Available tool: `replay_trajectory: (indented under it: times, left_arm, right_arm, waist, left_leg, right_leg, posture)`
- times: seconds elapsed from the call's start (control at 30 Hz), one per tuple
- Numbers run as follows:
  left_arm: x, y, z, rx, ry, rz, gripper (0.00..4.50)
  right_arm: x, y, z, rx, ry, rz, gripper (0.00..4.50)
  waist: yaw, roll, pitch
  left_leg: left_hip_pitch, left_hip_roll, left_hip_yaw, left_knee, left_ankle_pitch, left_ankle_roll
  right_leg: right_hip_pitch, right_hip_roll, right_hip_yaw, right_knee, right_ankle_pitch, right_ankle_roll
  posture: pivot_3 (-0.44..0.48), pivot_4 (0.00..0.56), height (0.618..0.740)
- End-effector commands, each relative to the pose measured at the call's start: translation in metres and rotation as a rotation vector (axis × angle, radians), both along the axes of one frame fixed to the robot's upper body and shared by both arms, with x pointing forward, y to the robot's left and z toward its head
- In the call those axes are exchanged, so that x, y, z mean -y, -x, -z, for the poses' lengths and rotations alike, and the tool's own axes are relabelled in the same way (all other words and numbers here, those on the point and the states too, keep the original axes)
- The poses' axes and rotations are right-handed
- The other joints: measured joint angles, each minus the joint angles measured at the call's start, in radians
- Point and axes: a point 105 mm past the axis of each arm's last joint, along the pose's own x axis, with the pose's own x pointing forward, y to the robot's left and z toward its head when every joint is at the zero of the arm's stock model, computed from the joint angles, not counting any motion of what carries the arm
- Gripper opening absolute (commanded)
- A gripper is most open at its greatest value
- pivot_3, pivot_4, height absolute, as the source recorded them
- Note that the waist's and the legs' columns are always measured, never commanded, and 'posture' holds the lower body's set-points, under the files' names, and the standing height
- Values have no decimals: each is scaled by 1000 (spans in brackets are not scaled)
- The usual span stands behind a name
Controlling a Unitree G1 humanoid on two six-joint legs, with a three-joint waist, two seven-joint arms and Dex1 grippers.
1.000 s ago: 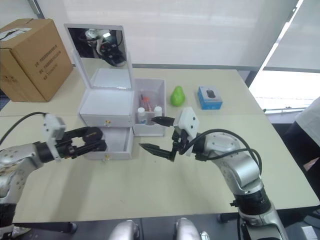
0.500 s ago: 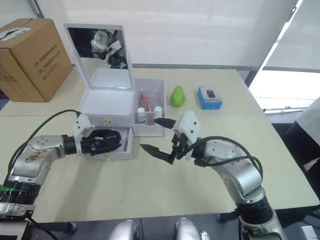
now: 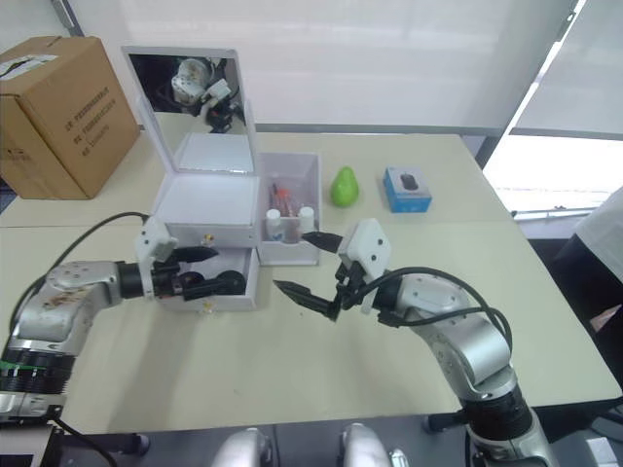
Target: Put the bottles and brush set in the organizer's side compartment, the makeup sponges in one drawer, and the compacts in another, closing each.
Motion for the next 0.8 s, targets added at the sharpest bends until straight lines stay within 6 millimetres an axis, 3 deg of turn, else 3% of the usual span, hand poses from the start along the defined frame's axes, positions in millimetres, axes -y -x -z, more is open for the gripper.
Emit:
replay_trajectory:
  times: [0.03, 0.13, 0.23, 0.37, 0.53, 0.8]
  left_arm:
    - [-9, 15, -31, 40, 46, 24, 4467]
    - [-17, 32, -41, -2, 90, 46, 3841]
    - [-26, 46, -38, -54, 67, 65, 2898]
    - [-37, 57, -22, -133, 10, 75, 1623]
    - [-37, 55, -5, -149, -33, 63, 44]
    - [-34, 40, 12, -128, -99, 41, 44]
  right_arm:
    - [0, 2, -11, 52, -14, -3, 4500]
    - [1, 2, -9, 48, -13, -2, 4500]
    - [0, 2, -9, 47, -15, -5, 4500]
    - [-1, 1, -12, 60, -20, -8, 4500]
    - [1, 0, -13, 69, -20, -1, 4500]
    - [2, 0, -15, 75, -17, 12, 4500]
  waist:
    - [-1, 1, 0]
    - [0, 2, 1]
    - [2, 3, 2]
    - [2, 3, 2]
    - [5, 3, 2]
    - [2, 3, 2]
  left_leg:
    - [0, 0, 0, 0, 0, 0]
    - [0, 0, 0, 0, 0, 0]
    - [0, 0, 0, 0, 0, 0]
    - [0, 0, 1, 0, 0, 0]
    - [0, 0, 0, 0, 0, 0]
    - [0, 0, 1, 0, 0, 0]
  right_leg:
    - [0, 0, 0, 0, 0, 0]
    - [0, 0, 0, 0, 0, 0]
    - [0, -1, 0, 0, -1, 0]
    - [-1, -2, -1, -1, -1, 0]
    - [-2, -2, -2, -1, -1, 0]
    - [-1, -1, -1, 0, -1, 0]
  posture:
    - [0, 150, 740]
    - [0, 150, 740]
    - [0, 150, 740]
    - [0, 150, 740]
    - [0, 150, 740]
    - [0, 150, 740]
